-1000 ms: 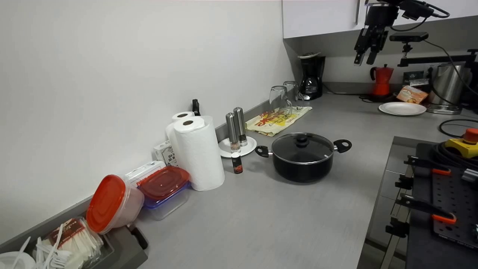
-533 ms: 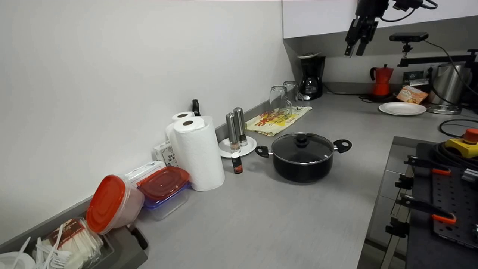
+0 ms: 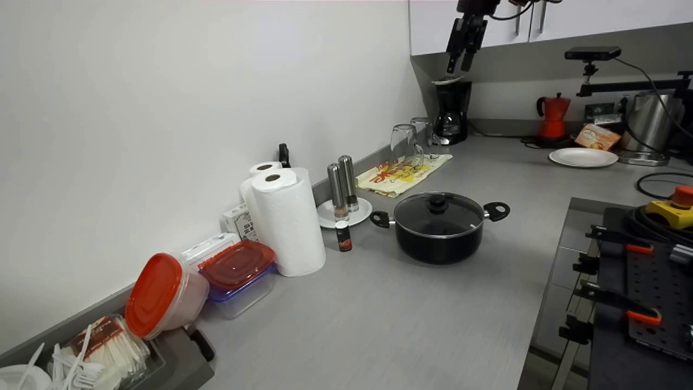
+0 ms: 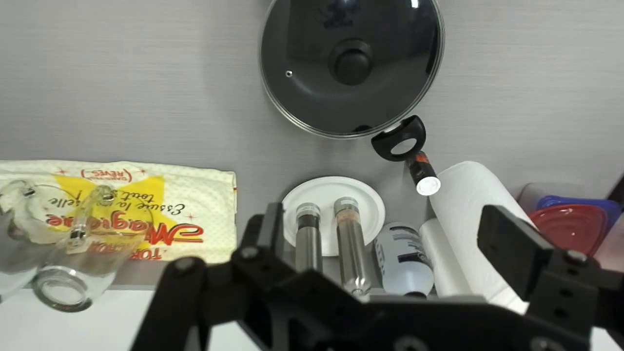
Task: Take the lid off the pot and put it on the counter
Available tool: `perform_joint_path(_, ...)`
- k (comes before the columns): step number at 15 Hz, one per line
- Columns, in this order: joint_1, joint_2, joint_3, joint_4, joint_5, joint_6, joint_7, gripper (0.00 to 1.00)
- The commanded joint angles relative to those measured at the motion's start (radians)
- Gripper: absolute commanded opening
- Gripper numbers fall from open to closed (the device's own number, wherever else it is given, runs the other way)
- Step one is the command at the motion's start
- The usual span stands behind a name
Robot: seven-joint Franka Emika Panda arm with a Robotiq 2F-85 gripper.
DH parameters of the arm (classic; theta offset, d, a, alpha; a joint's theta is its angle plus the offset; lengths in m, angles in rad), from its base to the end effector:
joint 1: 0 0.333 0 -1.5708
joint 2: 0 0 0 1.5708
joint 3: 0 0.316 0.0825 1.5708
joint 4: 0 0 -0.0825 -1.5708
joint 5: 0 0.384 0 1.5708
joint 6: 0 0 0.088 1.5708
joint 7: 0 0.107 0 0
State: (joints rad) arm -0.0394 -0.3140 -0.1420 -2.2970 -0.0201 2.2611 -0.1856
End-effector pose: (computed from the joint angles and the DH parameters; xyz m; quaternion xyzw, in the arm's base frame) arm 0.4716 -0.0911 0.5004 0.9904 0.0078 0.1373 0.0117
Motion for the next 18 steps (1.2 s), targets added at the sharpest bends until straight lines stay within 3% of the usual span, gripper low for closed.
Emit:
perform_joint_path(1,0.024,0.18,0.022,0.09,0.037,-0.01,-0.024,1.0)
perform_joint_path(12,-0.016,0.621,0.048,0.129,-0.018,-0.029,0.035,1.0)
perform_joint_path(18,-0.02,0.707,0.06,0.239,0.018,0.014,0.118,1.0)
